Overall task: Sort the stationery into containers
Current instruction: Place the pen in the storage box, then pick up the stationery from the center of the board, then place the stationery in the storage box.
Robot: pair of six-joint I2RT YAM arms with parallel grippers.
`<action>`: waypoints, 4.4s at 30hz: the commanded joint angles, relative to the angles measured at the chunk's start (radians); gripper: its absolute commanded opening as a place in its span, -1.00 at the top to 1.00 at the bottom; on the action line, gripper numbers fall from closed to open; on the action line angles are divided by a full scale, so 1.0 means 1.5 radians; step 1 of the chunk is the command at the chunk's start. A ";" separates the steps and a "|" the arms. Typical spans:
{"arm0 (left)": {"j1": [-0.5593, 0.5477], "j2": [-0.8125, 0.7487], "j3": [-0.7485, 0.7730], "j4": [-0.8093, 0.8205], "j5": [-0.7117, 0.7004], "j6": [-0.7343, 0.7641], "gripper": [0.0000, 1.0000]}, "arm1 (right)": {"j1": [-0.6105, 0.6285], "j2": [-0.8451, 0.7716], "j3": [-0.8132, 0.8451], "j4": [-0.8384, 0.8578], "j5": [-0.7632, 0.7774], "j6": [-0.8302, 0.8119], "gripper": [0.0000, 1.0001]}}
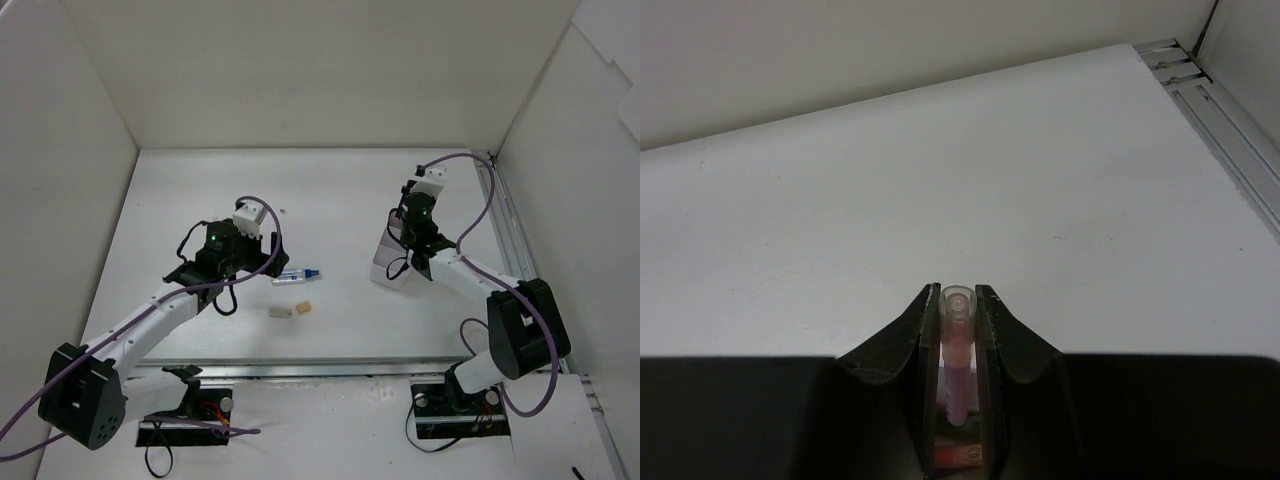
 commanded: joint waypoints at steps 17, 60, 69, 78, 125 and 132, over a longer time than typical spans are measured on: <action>0.019 0.020 0.000 0.036 0.047 -0.056 -0.99 | 0.026 -0.265 -0.047 -0.084 -0.131 0.076 -0.96; 0.025 -0.219 -0.003 -0.302 -0.212 -0.278 -0.99 | 0.465 0.146 0.106 -0.339 -0.180 0.072 -0.65; 0.025 -0.218 -0.003 -0.306 -0.208 -0.271 -0.99 | 0.471 0.193 0.122 -0.340 -0.196 0.080 -0.21; 0.025 -0.210 -0.009 -0.300 -0.196 -0.263 -0.99 | 0.470 0.087 0.069 -0.308 -0.135 0.100 0.69; -0.073 -0.104 -0.040 -0.196 -0.050 -0.214 -0.99 | 0.194 -0.038 0.075 -0.520 0.264 0.369 -0.07; -0.100 -0.056 -0.041 -0.215 -0.093 -0.239 -0.99 | 0.202 -0.124 0.053 -0.519 0.188 0.340 -0.95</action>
